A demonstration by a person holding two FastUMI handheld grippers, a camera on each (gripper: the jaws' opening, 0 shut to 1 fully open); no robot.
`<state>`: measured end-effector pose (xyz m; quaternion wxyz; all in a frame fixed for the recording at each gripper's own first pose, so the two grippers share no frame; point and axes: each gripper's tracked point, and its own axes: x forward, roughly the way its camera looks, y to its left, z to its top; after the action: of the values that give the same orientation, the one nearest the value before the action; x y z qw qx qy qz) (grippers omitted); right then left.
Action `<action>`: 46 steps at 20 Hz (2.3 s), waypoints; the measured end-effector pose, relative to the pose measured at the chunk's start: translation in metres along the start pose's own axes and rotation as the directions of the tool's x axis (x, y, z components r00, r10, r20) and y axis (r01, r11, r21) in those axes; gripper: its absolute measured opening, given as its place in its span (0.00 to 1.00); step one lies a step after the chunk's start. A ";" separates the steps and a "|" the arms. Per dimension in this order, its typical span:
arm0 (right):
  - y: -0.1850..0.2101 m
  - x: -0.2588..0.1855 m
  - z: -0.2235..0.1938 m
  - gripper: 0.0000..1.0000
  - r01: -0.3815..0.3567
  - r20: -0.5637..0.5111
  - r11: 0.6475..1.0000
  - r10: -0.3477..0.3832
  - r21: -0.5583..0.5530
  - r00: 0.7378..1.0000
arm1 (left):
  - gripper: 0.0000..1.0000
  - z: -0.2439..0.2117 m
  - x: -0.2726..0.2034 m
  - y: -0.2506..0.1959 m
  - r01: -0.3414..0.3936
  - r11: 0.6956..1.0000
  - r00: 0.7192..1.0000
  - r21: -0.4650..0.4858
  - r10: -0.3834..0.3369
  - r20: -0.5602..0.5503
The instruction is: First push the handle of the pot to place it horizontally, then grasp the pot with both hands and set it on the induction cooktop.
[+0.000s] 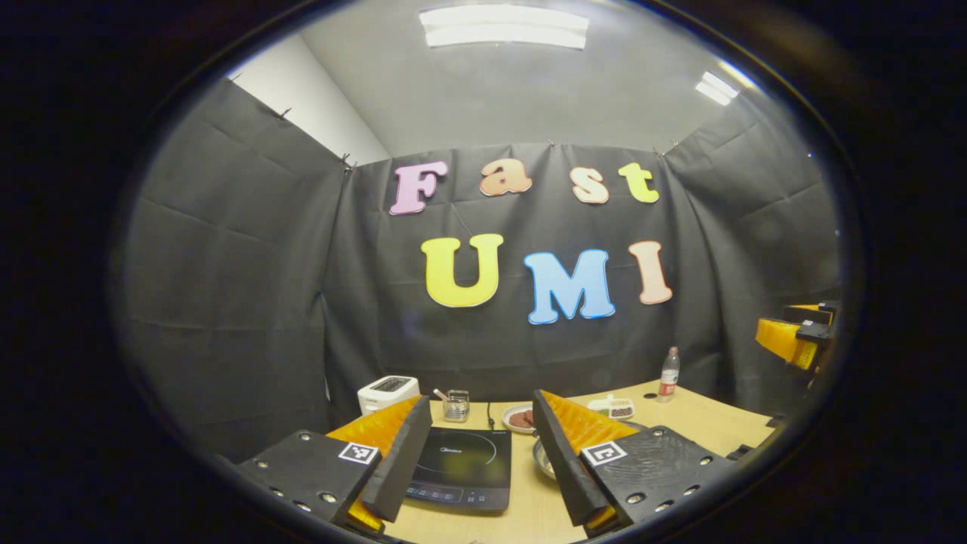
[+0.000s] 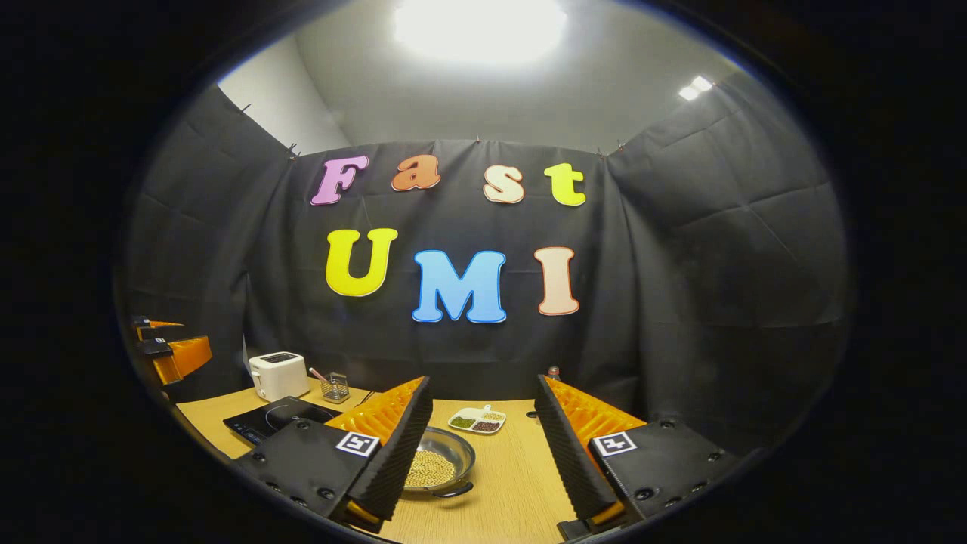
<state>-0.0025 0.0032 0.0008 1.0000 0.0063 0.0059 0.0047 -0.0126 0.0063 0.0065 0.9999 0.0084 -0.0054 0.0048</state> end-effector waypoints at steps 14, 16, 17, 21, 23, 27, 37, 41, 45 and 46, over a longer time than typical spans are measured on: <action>0.011 0.000 -0.003 0.19 -0.007 -0.020 1.000 0.007 0.013 1.000 | 0.79 0.006 0.000 0.019 -0.014 1.000 1.000 0.012 0.014 0.020; 0.019 0.002 -0.001 0.00 -0.025 -0.013 1.000 0.025 0.015 1.000 | 0.79 0.005 0.001 0.024 -0.018 1.000 1.000 0.014 0.018 0.023; 0.027 0.003 -0.005 0.05 -0.046 -0.022 0.999 0.046 0.014 0.999 | 0.79 0.004 0.001 0.027 -0.017 1.000 1.000 0.009 0.017 0.023; 0.047 0.004 -0.008 0.05 -0.096 -0.040 0.995 0.096 0.001 0.995 | 0.79 0.003 0.005 0.037 -0.014 1.000 0.999 0.008 0.014 0.029; 0.061 0.004 -0.014 0.05 -0.129 -0.059 0.992 0.128 -0.001 0.990 | 0.80 0.001 0.007 0.044 -0.012 1.000 0.999 0.007 0.012 0.033; 0.080 0.009 -0.028 0.04 -0.161 -0.093 0.987 0.159 -0.018 0.983 | 0.79 -0.002 0.006 0.067 -0.021 1.000 0.999 -0.006 0.021 0.040; 0.115 0.022 -0.081 0.02 -0.313 -0.228 0.948 0.292 -0.062 0.929 | 0.82 -0.016 0.001 0.100 -0.102 0.995 0.995 -0.002 0.102 0.016; 0.123 0.030 -0.111 0.02 -0.407 -0.294 0.911 0.370 -0.074 0.881 | 0.82 -0.017 0.008 0.093 -0.151 0.989 0.989 0.002 0.151 0.007; 0.126 0.037 -0.146 0.02 -0.483 -0.374 0.873 0.428 -0.063 0.823 | 0.82 -0.021 0.021 0.078 -0.173 0.985 0.985 0.014 0.173 -0.006; 0.125 0.039 -0.154 0.02 -0.497 -0.389 0.866 0.439 -0.058 0.810 | 0.79 -0.022 0.023 0.074 -0.176 0.984 0.984 0.015 0.176 -0.010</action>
<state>0.0339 0.1308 -0.1519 0.9462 -0.0719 0.1884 0.2531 0.0103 0.0807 -0.0141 0.9955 0.0152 -0.0006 0.0932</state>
